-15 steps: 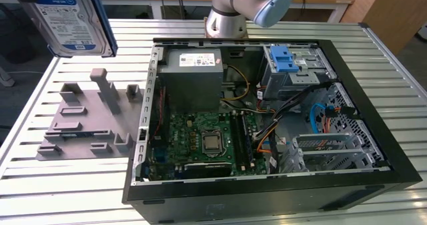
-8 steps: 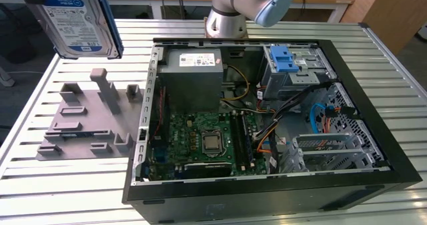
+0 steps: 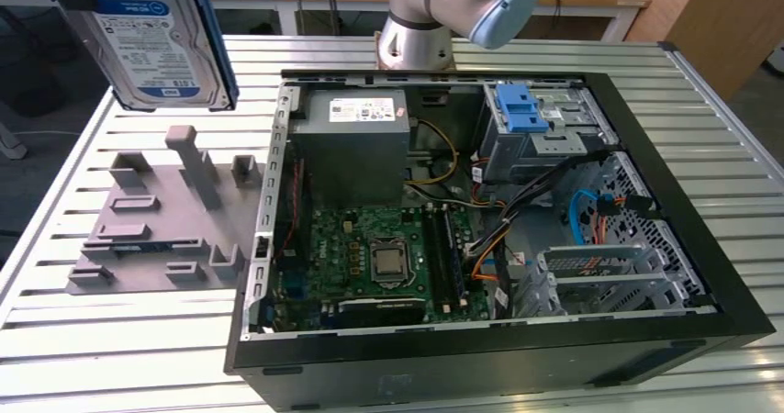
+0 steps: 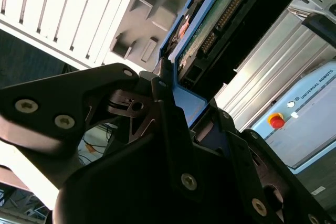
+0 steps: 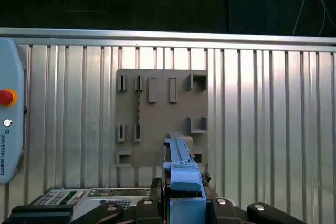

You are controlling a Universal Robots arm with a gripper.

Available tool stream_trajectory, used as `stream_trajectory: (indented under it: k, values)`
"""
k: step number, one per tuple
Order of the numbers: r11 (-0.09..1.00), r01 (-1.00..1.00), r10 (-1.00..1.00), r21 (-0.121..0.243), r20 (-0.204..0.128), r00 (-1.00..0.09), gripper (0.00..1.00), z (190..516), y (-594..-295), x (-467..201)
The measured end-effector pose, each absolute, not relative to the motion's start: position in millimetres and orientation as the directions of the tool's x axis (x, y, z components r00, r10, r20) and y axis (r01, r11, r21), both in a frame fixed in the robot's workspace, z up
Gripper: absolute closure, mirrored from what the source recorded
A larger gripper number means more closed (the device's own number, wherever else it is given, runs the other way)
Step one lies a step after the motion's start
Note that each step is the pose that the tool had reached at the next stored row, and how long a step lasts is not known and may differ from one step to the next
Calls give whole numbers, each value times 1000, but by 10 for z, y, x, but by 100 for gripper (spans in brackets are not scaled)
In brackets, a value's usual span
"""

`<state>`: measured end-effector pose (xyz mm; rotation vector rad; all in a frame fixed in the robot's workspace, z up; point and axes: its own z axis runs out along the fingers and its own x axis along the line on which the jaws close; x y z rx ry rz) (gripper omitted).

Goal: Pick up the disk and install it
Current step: 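Pick up the disk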

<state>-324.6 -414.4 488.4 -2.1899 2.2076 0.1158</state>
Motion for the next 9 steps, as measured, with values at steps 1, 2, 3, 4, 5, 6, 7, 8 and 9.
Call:
stream_trajectory:
  k: [1,2,3,4,5,6,7,8,9]
  values:
    - [7,-999,-997,32,-74,-9,64,4884,-4150,-3232]
    - [7,-999,-997,32,-74,-9,64,4884,-4155,-3219]
    - [7,-999,-997,32,-74,-9,64,4884,-4160,-3205]
    - [7,-999,-997,32,-74,-9,64,4884,-4165,-3191]
    - [7,-999,-997,32,-74,-9,64,4884,-4170,-3177]
    - [7,-999,-997,32,-74,-9,64,4884,-4176,-3164]
    - [7,-999,-997,32,-74,-9,64,4884,-4181,-3150]
    - [7,-999,-997,32,-74,-9,64,4884,-4186,-3137]
    - [7,-999,-997,32,-74,-9,64,4884,-4191,-3124]
